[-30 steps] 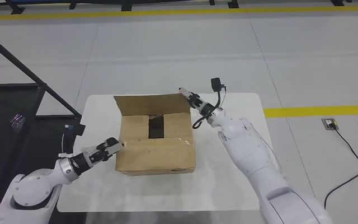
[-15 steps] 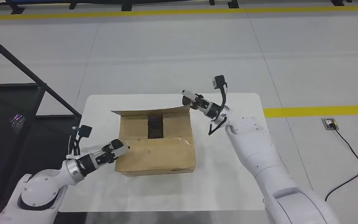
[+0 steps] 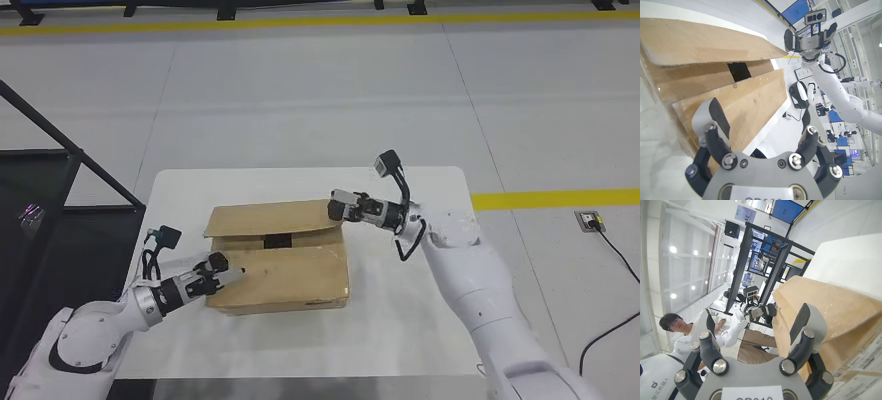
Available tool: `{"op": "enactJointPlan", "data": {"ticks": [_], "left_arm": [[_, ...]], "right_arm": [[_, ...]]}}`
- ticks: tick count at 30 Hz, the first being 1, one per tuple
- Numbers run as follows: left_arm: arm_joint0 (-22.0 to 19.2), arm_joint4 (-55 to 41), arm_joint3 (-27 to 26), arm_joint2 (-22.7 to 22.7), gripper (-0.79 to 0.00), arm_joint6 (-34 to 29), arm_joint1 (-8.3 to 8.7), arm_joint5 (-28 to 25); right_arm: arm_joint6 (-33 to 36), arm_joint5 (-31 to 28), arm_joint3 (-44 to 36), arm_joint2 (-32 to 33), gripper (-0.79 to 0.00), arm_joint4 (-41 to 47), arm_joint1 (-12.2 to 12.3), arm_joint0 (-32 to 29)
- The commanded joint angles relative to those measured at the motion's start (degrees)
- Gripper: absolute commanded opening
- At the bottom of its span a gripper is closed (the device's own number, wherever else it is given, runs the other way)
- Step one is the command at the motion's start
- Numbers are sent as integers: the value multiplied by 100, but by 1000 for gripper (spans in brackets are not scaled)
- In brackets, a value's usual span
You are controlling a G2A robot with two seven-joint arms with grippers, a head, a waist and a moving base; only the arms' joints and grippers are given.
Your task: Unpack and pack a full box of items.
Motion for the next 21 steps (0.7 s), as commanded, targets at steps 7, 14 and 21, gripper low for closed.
{"op": "enactJointPlan", "data": {"ticks": [7,14,21], "left_arm": [[-246,387,156,295,0,323,-48,91],[-270,216,175,220,0,358,-46,-3],[-87,-432,152,-353,0,350,13,-159]], "right_arm": [[-387,1576,-737,-214,0,-150,19,-339],[-430,1997,-1297,-445,0,-378,47,-651],[-632,2270,-1560,-502,0,-593,108,-859]]}}
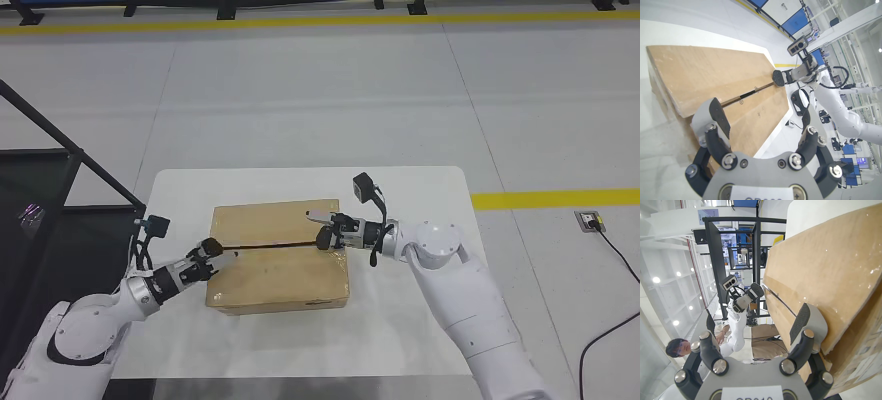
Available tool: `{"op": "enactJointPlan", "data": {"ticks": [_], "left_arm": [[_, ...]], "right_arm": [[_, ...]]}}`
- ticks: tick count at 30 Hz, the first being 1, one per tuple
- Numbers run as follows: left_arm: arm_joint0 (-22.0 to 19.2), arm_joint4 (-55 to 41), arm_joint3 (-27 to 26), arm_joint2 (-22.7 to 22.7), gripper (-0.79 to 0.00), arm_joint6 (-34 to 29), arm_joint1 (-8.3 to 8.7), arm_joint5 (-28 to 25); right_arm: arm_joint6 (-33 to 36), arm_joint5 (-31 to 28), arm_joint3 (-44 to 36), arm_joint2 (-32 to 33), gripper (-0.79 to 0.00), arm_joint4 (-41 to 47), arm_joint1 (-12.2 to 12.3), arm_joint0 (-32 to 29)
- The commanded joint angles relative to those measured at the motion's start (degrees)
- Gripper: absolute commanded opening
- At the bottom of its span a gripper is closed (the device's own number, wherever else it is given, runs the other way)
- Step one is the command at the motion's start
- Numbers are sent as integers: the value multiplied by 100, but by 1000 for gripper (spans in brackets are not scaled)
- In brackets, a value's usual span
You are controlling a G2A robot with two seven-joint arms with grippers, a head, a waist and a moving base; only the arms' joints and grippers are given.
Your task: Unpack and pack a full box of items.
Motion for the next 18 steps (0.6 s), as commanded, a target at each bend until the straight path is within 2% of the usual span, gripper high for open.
{"op": "enactJointPlan", "data": {"ticks": [1,8,11,18], "left_arm": [[65,-262,38,-240,0,-5,22,9],[157,-761,359,-666,0,249,43,458],[187,-1214,455,-733,0,38,46,750],[187,-1214,455,-733,0,38,46,750]], "right_arm": [[-138,55,-46,5,0,-52,17,-55],[-430,186,54,-78,0,-178,39,-95],[-435,197,72,-103,0,-195,37,-85],[-435,197,72,-103,0,-195,37,-85]]}}
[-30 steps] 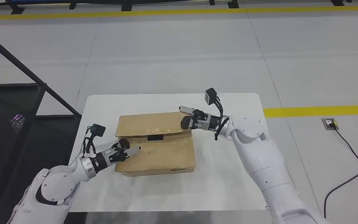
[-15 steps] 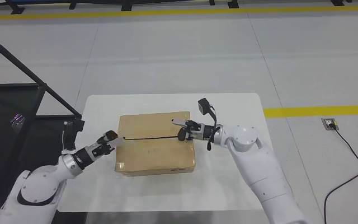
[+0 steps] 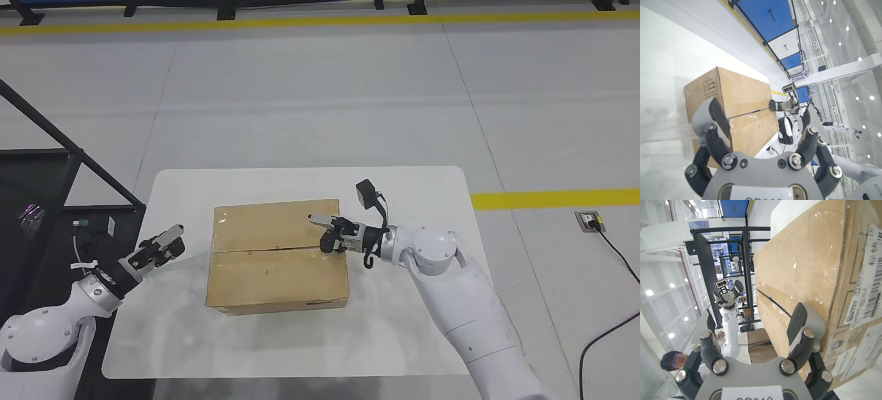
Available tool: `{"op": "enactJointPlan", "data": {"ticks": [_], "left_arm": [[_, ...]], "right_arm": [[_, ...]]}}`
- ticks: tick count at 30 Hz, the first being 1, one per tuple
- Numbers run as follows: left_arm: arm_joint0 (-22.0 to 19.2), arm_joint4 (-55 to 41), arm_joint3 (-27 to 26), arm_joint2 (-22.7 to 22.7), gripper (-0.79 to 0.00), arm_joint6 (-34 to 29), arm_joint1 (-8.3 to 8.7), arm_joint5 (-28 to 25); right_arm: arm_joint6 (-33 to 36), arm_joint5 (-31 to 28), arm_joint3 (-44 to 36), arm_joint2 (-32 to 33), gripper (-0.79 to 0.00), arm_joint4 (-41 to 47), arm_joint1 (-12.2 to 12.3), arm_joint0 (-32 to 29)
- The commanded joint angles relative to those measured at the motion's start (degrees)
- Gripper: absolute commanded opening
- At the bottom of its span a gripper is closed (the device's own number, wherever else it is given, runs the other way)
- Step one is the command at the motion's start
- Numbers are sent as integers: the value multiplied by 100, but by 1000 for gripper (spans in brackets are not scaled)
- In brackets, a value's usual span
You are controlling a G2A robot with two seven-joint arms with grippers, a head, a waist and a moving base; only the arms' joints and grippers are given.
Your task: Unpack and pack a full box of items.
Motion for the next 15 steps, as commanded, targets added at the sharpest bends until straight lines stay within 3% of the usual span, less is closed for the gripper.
{"op": "enactJointPlan", "data": {"ticks": [1,8,15], "left_arm": [[0,-1,0,0,0,0,0,0],[0,-1,0,0,0,0,0,0],[817,-712,-20,134,0,1230,-147,252]], "right_arm": [[0,0,0,0,0,0,0,0],[0,0,0,0,0,0,0,0],[0,0,0,0,0,0,0,0]]}}
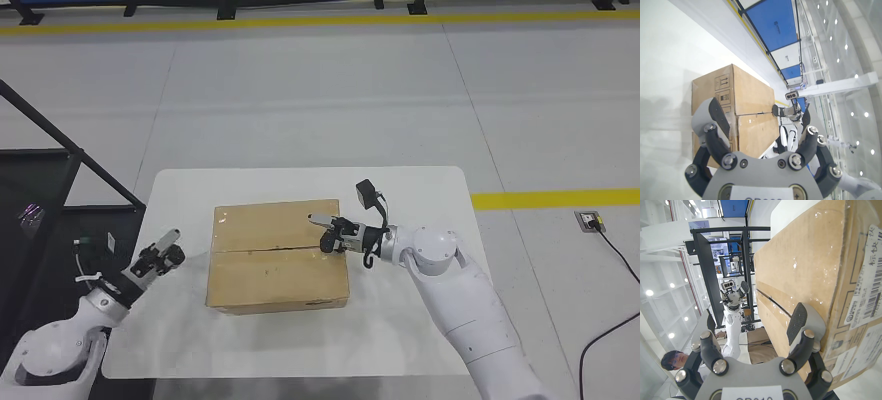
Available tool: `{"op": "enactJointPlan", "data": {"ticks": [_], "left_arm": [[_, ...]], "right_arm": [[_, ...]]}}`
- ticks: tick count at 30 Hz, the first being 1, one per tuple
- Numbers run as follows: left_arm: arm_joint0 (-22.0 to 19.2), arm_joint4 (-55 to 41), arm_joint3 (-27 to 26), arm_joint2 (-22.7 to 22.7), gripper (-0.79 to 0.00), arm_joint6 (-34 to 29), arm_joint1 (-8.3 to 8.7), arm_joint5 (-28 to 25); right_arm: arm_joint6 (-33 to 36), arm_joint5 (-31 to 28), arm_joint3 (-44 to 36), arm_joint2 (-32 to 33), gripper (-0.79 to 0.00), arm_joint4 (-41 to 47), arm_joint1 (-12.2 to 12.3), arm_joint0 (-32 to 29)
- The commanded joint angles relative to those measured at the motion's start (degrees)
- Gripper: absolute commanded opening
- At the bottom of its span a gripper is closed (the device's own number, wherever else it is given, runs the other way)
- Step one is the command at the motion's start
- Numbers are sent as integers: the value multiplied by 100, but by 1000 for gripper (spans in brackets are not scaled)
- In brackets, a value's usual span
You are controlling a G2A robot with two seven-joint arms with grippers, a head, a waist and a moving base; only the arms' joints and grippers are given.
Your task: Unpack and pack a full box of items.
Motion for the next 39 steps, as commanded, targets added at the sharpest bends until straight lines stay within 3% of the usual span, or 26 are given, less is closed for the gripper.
{"op": "enactJointPlan", "data": {"ticks": [1,7,12,21,26,31,39], "left_arm": [[297,-538,4,16,0,174,-45,26],[730,-1672,159,80,0,-63,-130,247],[768,-1719,309,169,0,-121,-169,227],[-349,-1788,885,898,0,1138,-379,957],[-829,-1840,1150,1214,0,1336,-491,931],[-679,-1597,902,1162,0,1736,-534,426],[-13,-894,-33,856,0,2860,-579,-245]], "right_arm": [[0,0,0,0,0,0,0,0],[0,0,0,0,0,0,0,0],[0,0,0,0,0,0,0,0],[0,0,0,0,0,0,0,0],[0,0,0,0,0,0,0,0],[0,0,0,0,0,0,0,0],[0,0,0,0,0,0,0,0]]}}
